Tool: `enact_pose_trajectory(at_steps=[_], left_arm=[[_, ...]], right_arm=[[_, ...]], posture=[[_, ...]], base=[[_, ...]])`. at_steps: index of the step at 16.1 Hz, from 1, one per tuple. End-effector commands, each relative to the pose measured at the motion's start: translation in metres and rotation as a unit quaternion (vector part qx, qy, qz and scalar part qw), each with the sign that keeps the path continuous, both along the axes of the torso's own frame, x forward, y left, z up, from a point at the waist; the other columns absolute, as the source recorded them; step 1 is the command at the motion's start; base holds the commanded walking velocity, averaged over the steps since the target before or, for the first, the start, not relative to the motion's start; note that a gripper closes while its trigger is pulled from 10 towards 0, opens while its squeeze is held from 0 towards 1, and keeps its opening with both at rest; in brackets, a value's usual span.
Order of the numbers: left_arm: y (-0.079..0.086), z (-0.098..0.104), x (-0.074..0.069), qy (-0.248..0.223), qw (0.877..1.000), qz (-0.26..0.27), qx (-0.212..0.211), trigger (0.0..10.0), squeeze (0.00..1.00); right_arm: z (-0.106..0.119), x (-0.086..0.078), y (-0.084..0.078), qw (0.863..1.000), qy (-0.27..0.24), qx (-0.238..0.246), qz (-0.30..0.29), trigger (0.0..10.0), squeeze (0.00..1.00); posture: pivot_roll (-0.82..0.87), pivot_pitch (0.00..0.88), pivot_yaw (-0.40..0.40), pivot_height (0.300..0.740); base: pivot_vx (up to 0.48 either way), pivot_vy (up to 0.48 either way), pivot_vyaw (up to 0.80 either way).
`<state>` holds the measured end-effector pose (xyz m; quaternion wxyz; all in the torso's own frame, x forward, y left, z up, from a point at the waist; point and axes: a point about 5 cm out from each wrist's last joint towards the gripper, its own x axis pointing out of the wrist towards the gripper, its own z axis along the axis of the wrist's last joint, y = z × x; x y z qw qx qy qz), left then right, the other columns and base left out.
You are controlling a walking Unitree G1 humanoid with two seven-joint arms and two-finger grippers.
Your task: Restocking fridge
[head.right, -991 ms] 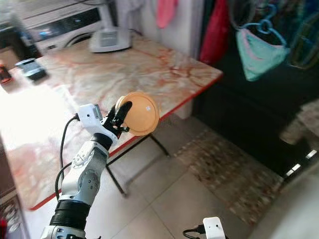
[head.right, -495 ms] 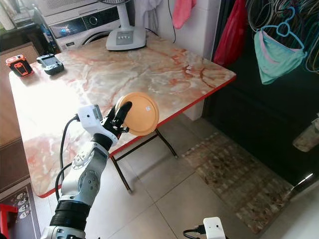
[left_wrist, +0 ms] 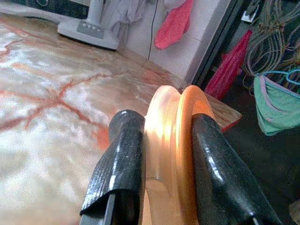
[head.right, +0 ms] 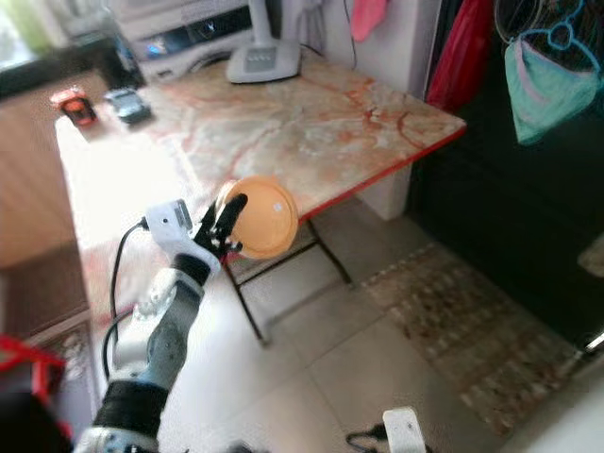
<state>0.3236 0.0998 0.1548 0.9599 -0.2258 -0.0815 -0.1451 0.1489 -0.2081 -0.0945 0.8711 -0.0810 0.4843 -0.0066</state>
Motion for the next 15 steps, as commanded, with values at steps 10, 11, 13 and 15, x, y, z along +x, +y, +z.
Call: enact_pose_trajectory(at_steps=[10,11,13,15], left_arm=[[0.055,-0.062,0.003,0.133,0.979,0.121,0.097,10.0,0.00],[0.074,-0.090,-0.004,0.194,0.963,0.146,0.115,10.0,0.00],[0.098,-0.125,-0.021,0.275,0.937,0.173,0.132,10.0,0.00],[0.117,-0.162,-0.047,0.370,0.899,0.192,0.136,10.0,0.00]], right_arm=[[-0.003,-0.005,0.006,1.000,0.007,0.009,-0.003,10.0,0.00],[-0.003,-0.005,0.006,1.000,0.007,0.009,-0.004,10.0,0.00],[-0.003,-0.005,0.007,1.000,0.006,0.010,-0.007,10.0,0.00],[-0.003,-0.005,0.008,1.000,0.005,0.012,-0.012,10.0,0.00]], posture=[[-0.02,0.049,0.102,0.740],[-0.03,0.052,0.105,0.740],[-0.04,0.055,0.111,0.740],[-0.04,0.056,0.112,0.740]], base=[[-0.028,0.000,0.00],[0.000,0.000,0.00],[0.000,0.000,0.00],[0.000,0.000,0.00]])
